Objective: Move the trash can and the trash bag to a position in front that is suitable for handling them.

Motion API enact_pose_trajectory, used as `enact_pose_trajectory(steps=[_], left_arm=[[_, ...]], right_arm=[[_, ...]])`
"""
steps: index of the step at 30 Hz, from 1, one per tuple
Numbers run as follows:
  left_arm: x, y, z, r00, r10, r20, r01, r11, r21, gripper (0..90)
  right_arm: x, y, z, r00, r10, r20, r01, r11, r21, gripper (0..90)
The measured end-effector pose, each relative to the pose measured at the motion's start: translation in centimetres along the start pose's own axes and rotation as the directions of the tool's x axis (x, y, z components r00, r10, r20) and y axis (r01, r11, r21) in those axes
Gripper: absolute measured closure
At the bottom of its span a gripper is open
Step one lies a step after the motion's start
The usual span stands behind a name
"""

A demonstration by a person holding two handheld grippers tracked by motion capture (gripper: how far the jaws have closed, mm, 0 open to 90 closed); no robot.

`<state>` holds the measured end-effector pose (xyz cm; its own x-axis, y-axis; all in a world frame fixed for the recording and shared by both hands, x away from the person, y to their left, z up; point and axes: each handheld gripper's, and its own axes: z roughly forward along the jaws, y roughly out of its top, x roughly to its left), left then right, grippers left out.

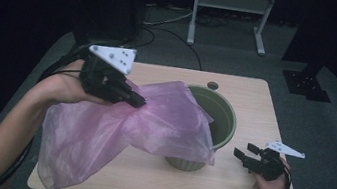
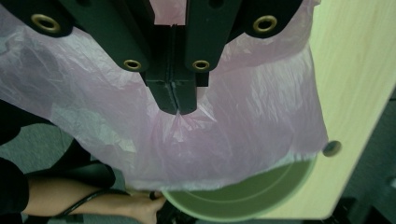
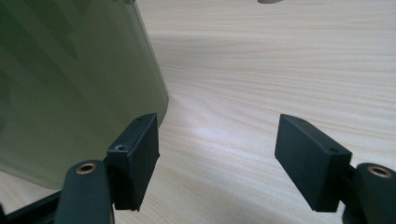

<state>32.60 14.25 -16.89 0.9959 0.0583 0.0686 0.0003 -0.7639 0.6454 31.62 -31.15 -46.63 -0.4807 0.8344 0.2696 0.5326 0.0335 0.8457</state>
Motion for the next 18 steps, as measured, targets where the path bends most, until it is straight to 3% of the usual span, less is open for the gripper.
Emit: enact_pose_trajectory(steps=[6,10,18], left_arm=[[2.5,1.8,3.4,0.9985,-0.014,0.054,0.011,0.9982,0.059,89.8],[4.4,2.4,6.3,0.9971,-0.042,0.063,0.034,0.9918,0.123,89.8],[6.4,2.3,9.1,0.9946,-0.077,0.069,0.065,0.9862,0.152,89.7]], right_arm=[[-0.3,0.2,-0.4,1.0000,0.003,-0.001,-0.003,1.000,-0.015,29.7],[-0.5,0.4,-0.8,0.9999,0.011,-0.002,-0.011,0.999,-0.033,29.7],[-0.5,1.9,-3.9,0.9998,0.010,-0.016,-0.012,0.990,-0.140,30.6]])
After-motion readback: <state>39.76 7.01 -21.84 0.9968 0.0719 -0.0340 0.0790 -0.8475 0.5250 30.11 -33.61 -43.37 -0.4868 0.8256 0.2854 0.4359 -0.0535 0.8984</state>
